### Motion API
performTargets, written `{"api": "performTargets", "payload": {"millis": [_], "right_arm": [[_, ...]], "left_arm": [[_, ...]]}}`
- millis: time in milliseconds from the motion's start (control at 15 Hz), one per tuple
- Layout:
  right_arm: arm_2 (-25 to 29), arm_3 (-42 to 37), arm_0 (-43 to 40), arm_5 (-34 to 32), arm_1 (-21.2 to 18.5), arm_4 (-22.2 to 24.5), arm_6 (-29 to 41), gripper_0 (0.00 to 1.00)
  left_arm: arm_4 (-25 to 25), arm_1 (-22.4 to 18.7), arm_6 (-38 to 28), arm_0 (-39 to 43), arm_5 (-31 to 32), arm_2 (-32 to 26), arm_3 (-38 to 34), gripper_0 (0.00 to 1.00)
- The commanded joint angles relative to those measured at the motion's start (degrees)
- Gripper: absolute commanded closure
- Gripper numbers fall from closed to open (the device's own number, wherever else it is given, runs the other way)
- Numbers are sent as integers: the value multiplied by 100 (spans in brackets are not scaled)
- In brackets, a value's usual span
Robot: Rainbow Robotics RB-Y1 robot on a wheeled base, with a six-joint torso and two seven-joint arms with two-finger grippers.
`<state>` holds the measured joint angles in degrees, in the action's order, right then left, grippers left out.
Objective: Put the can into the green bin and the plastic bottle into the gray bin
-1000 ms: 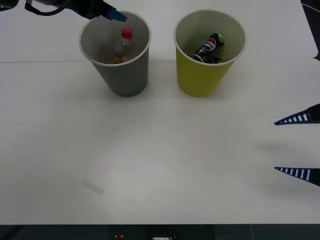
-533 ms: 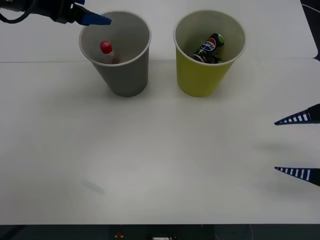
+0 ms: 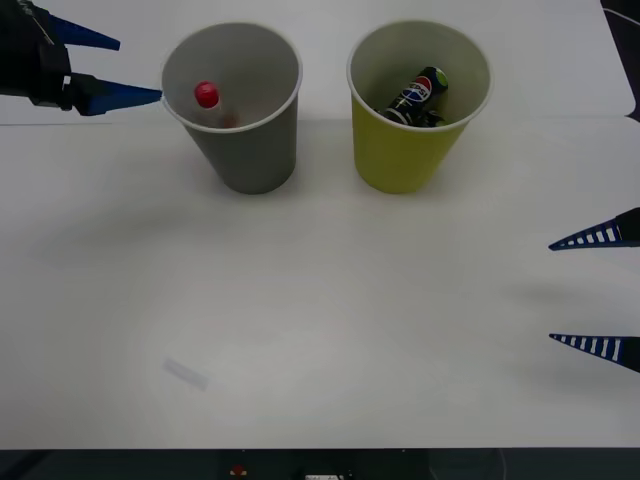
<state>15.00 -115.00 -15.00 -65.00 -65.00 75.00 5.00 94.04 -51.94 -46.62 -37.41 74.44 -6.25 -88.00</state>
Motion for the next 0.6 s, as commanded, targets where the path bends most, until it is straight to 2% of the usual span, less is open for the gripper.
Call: {"api": "performTargets", "payload": {"millis": [67, 333, 600], "right_arm": [[0, 0, 0, 0, 0, 0, 0, 0], [0, 0, 0, 0, 0, 0, 0, 0], [0, 0, 0, 0, 0, 0, 0, 0]], "left_arm": [[-448, -220, 813, 551, 18, -175, -42, 0], [-685, -308, 1780, 1087, 686, -659, -42, 0], [-1283, -633, 2896, 1764, 765, -729, -51, 0]]}}
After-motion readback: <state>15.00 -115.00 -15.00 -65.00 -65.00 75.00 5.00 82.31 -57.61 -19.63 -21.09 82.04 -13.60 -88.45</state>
